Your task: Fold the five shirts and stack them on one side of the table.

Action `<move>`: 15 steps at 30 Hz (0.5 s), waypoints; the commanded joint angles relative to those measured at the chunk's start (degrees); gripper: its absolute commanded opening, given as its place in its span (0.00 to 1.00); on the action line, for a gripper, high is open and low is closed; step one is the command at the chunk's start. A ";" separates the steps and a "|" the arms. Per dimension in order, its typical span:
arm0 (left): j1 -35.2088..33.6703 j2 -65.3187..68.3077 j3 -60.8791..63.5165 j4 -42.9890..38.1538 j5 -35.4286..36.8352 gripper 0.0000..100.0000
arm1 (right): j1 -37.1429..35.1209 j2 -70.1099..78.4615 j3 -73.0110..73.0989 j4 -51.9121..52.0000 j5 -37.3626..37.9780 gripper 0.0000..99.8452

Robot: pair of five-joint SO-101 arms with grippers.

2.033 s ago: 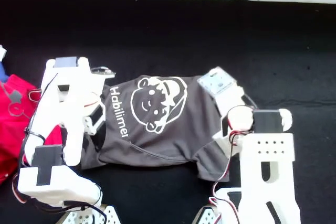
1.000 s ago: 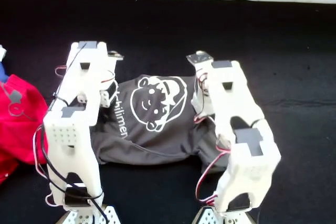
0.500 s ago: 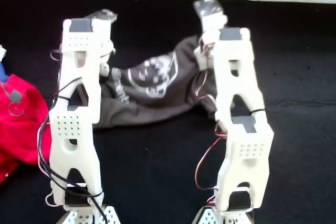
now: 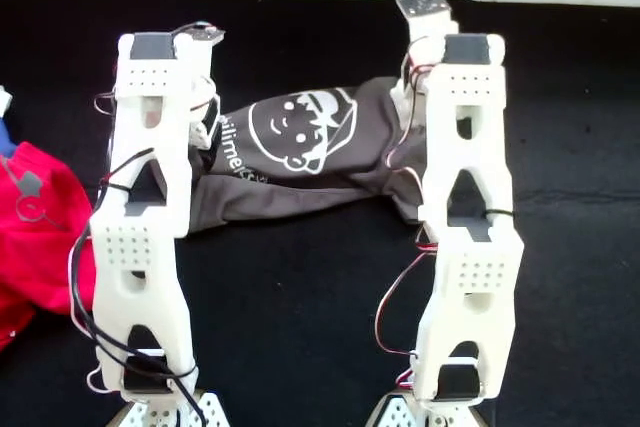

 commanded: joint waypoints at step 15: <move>5.14 3.30 9.01 0.35 0.26 0.13 | 3.47 -14.46 -1.45 3.82 -0.35 0.26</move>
